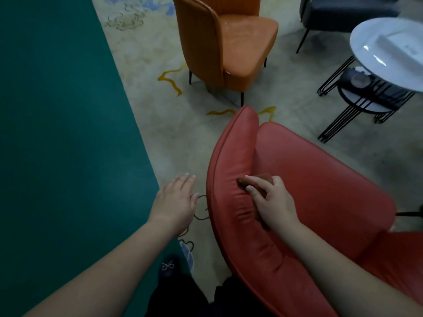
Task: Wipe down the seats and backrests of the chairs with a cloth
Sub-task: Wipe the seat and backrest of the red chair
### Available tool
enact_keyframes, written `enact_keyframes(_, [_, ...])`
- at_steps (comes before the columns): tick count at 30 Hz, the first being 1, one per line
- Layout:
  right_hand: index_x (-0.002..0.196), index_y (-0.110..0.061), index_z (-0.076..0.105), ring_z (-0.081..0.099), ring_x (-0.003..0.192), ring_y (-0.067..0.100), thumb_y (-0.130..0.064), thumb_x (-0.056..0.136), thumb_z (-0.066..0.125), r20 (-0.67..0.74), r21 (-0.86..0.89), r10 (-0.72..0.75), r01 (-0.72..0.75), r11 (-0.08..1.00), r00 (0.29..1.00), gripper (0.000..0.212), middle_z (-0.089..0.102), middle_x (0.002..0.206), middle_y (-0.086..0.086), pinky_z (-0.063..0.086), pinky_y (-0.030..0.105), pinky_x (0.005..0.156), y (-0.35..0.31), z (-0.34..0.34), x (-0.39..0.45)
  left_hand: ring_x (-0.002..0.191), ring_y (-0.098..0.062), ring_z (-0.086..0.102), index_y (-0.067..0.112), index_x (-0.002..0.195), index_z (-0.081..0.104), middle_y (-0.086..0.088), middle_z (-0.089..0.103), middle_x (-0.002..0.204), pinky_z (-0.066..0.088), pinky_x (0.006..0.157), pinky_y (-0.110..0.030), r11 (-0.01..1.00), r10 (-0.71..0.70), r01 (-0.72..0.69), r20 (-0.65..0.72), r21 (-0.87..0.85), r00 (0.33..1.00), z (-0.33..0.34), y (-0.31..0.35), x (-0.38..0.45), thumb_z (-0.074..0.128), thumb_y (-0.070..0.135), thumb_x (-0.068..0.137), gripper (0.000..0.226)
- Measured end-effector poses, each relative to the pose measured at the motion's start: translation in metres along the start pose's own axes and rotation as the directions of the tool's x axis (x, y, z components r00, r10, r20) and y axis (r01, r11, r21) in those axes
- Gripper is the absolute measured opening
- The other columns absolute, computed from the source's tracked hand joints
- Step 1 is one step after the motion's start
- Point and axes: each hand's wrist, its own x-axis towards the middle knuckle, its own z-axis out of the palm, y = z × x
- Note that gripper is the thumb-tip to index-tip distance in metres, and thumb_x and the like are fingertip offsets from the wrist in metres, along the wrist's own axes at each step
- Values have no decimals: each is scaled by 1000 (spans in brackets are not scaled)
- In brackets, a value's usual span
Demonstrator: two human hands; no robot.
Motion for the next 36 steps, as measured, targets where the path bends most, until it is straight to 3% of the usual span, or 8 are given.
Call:
enact_keyframes(5, [120,-51,60,57,89,22,-54,88,56,-140,33,52,-48,998,989,32,42,102,-3,50,33,81,-58,22,-6,145,-18,15,25,152,18,4,19,159,14,118,-38,994,75,-76,18,73,997,-19,-51,-10,22,45,101,55])
enact_keyframes(7, [121,-50,59,53,87,19,-53,88,56,-171,56,62,-53,997,983,33,41,102,-3,48,30,81,-87,39,-7,145,-18,15,25,152,18,4,19,159,12,117,-38,990,96,-98,22,98,995,-28,-77,-12,22,45,101,55])
enact_keyframes(11, [120,-49,59,54,88,17,-51,88,58,-185,95,81,-64,993,979,32,41,103,-3,43,25,79,-145,77,-6,146,-18,12,26,152,16,4,16,160,9,117,-38,984,121,-124,32,124,992,-49,-133,-15,21,46,101,55])
enact_keyframes(15, [123,-45,60,57,98,23,-49,90,57,-165,115,130,-112,987,978,34,42,113,0,48,30,87,-191,108,4,147,-18,11,25,152,16,3,16,160,9,118,-39,978,140,-142,21,153,990,-75,-184,-10,22,46,101,55])
enact_keyframes(19, [125,-42,60,58,97,23,-48,90,57,-155,112,169,-153,982,973,36,41,119,3,42,24,81,-218,125,20,147,-20,12,24,152,16,2,16,160,10,118,-41,975,134,-133,4,180,991,-96,-220,2,23,45,101,56])
enact_keyframes(26, [130,-42,54,50,86,14,-43,89,57,-95,91,212,-204,975,973,41,37,122,2,45,26,82,-225,130,59,147,-20,11,24,153,15,2,16,160,9,118,-41,980,125,-127,22,152,992,-104,-233,39,23,44,101,56])
enact_keyframes(31, [129,-47,52,48,74,6,-37,86,57,-82,89,186,-178,980,979,44,32,113,-6,40,19,68,-218,124,105,147,-21,10,24,153,14,2,15,160,9,118,-42,971,166,-170,39,166,985,-111,-219,94,22,45,101,56])
enact_keyframes(36, [128,-45,53,51,80,13,-38,85,63,-63,63,189,-185,981,980,45,33,112,-7,41,22,75,-216,110,155,147,-21,11,24,153,14,1,15,160,10,118,-42,959,189,-200,70,202,979,-128,-206,147,22,45,102,56])
